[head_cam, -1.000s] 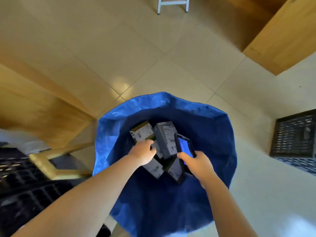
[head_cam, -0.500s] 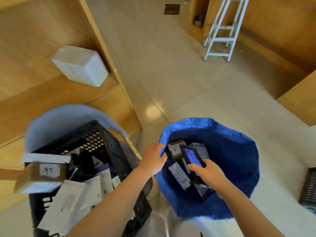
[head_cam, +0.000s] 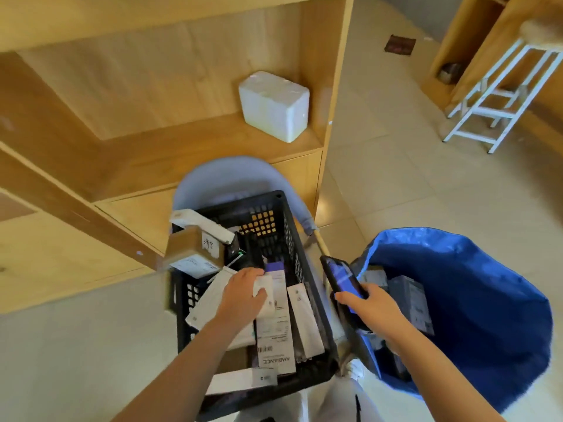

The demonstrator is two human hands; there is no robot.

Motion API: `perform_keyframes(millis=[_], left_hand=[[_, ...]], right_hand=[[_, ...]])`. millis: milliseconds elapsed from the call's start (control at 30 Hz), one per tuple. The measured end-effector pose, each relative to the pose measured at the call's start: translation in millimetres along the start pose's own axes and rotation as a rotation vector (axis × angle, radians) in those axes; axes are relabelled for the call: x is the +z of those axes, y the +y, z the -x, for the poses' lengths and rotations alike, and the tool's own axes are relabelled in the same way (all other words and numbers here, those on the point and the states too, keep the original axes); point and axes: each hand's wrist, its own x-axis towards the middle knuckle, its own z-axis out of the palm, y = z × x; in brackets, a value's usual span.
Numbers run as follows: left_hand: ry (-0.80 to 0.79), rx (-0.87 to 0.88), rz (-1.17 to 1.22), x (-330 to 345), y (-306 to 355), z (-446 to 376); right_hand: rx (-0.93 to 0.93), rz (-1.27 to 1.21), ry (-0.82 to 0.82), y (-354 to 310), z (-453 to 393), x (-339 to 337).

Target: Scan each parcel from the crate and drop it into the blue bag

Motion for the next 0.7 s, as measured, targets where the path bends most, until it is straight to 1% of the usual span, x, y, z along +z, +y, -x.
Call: perform_keyframes(millis=[167, 233, 333, 467, 567, 633, 700], left_hand=[[-0.148, -0.197, -0.184, -10, -85, 25], [-0.175, -0.187, -0.261, -8, -102, 34], [-0.158, -0.166, -0.312, -1, -108, 38], [-0.111, -0.247, -0.264, 7, -98, 30], [-0.09, -0.269, -0.259, 6, -98, 27], [-0.082, -0.273, -0.186, 3, -103, 25], [-0.061, -0.297, -0.032, -4, -106, 27]], right_hand=[[0.004, 0.04, -0.008, -18, 2, 48], [0.023, 0.066, -0.022, -18, -1, 59], [0.025, 0.076, -0.031, -20, 1, 70], [0.014, 0.115, -0.032, -23, 6, 75], [0.006, 0.114, -0.028, -25, 10, 74], [0.001, 0.125, -0.03, -27, 14, 73], [-0.005, 0.137, -0.035, -27, 16, 72]])
